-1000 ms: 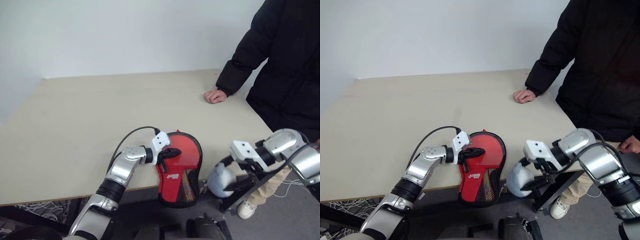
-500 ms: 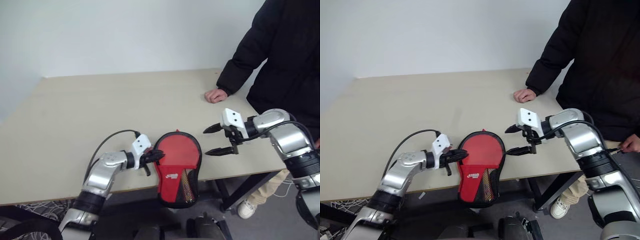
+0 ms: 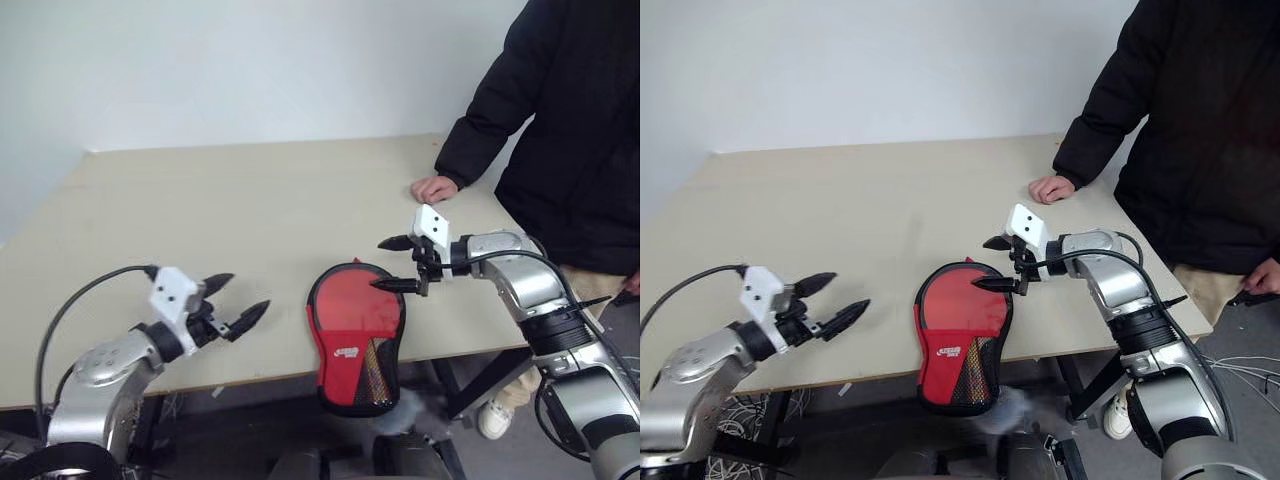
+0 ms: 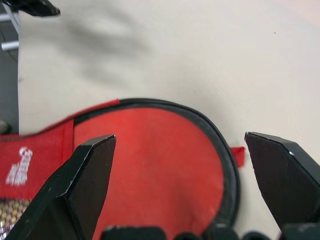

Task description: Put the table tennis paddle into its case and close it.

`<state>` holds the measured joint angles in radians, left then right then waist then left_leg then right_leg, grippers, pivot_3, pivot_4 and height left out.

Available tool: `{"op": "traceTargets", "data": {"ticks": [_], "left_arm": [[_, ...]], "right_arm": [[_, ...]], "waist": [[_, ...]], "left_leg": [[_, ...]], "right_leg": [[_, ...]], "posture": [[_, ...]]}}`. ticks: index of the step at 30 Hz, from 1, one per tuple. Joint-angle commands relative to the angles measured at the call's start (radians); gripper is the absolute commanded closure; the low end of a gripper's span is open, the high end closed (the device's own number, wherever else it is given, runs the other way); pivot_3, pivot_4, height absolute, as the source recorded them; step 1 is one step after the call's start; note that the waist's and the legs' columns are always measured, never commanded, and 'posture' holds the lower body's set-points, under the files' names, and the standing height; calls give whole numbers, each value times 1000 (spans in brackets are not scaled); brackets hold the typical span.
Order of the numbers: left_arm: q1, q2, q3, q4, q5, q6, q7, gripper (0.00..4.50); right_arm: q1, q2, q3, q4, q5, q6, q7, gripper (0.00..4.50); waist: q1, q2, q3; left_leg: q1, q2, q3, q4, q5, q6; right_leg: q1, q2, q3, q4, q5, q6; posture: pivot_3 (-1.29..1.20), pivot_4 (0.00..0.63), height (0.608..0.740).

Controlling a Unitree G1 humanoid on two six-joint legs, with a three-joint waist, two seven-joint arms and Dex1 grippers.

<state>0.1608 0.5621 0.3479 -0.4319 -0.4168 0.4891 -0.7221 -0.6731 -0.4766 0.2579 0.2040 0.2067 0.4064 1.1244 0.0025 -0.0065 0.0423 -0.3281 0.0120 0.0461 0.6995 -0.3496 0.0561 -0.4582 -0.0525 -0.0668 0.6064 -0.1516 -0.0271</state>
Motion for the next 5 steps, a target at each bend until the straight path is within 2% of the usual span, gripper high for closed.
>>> {"op": "traceTargets", "data": {"ticks": [1,5], "left_arm": [[30,-5,54,-61,-5,-17,55,20],[58,-37,63,-94,-20,-12,108,20]], "right_arm": [[7,32,-21,-59,29,22,-25,0],[20,69,-7,-69,23,42,-38,0]], "waist": [[0,0,0],[0,0,0]], "left_leg": [[0,0,0,0,0,0],[1,0,0,0,0,0]], "right_leg": [[0,0,0,0,0,0],[1,0,0,0,0,0]], "posture": [[0,0,740],[0,0,740]]}}
